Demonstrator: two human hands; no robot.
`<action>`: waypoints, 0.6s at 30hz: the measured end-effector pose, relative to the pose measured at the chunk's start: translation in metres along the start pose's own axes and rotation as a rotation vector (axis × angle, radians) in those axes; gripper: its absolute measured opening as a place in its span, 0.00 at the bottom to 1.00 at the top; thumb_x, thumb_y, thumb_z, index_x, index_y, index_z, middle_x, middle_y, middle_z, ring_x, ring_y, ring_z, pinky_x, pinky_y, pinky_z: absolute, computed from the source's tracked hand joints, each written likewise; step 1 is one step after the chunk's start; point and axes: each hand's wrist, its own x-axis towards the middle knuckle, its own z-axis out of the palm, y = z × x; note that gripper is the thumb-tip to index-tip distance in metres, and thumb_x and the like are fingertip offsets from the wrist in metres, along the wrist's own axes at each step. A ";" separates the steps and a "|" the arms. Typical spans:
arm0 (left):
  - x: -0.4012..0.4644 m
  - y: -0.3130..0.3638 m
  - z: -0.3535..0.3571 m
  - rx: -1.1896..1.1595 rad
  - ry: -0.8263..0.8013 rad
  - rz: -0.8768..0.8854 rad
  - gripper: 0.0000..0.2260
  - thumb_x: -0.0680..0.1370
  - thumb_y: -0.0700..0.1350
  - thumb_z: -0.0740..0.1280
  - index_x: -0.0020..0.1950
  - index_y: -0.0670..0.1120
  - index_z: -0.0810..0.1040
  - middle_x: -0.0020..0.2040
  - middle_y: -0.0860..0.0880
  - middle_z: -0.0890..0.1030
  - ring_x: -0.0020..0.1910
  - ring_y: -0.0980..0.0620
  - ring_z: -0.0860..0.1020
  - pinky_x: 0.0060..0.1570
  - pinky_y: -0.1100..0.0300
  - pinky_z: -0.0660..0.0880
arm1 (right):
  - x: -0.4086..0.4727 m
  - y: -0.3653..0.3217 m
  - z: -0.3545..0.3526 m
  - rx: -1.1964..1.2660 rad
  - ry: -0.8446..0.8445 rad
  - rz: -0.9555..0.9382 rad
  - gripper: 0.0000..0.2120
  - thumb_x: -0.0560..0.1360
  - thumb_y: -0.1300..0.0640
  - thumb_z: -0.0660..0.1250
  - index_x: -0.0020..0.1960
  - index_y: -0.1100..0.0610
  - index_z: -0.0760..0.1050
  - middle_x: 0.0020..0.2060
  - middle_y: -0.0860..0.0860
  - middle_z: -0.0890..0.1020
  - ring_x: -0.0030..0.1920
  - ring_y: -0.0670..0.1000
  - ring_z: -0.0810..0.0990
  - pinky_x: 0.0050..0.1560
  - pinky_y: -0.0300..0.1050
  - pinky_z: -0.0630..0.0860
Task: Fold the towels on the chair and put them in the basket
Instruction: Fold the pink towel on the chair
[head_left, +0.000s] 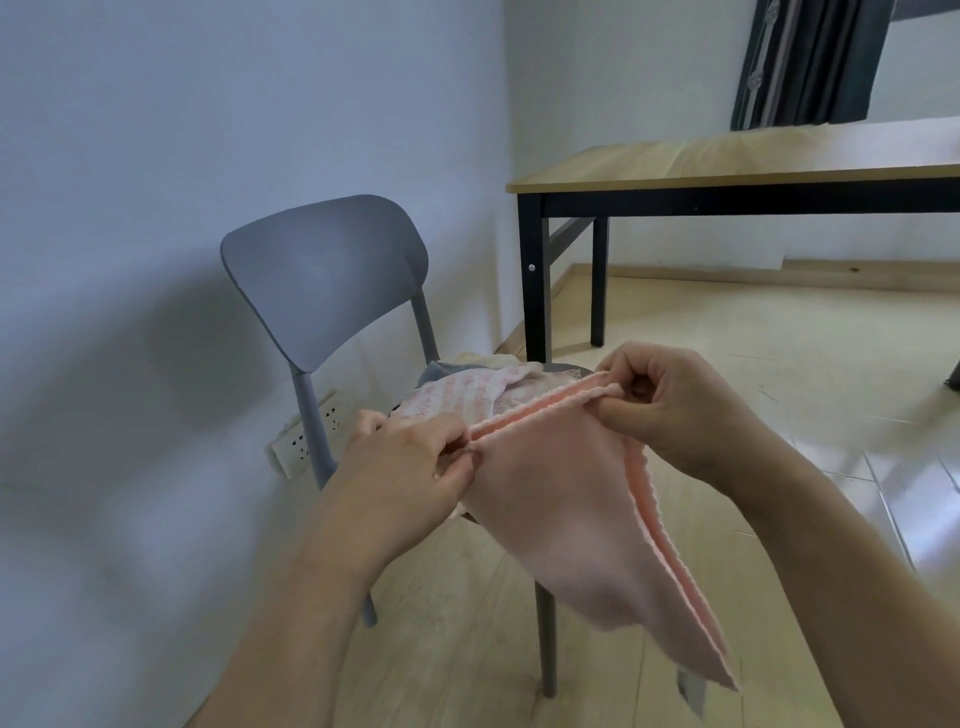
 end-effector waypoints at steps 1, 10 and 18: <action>-0.001 0.004 0.000 0.043 0.031 0.007 0.09 0.79 0.56 0.56 0.45 0.58 0.73 0.39 0.59 0.75 0.46 0.55 0.68 0.55 0.59 0.58 | -0.001 -0.001 0.000 -0.014 0.010 -0.010 0.06 0.71 0.64 0.70 0.36 0.60 0.75 0.38 0.56 0.81 0.41 0.59 0.80 0.43 0.54 0.79; -0.006 0.014 -0.003 0.297 0.420 -0.064 0.07 0.76 0.48 0.65 0.42 0.53 0.83 0.37 0.57 0.81 0.47 0.49 0.69 0.46 0.55 0.52 | -0.010 -0.002 -0.005 -0.124 0.160 -0.062 0.08 0.71 0.60 0.73 0.36 0.57 0.76 0.31 0.52 0.80 0.31 0.48 0.75 0.33 0.40 0.75; -0.012 0.031 -0.017 0.242 0.611 -0.136 0.11 0.73 0.40 0.69 0.54 0.49 0.78 0.38 0.56 0.78 0.52 0.48 0.63 0.52 0.49 0.56 | -0.016 -0.014 -0.011 0.018 0.194 -0.068 0.07 0.72 0.62 0.72 0.39 0.59 0.74 0.34 0.59 0.80 0.37 0.62 0.77 0.40 0.56 0.77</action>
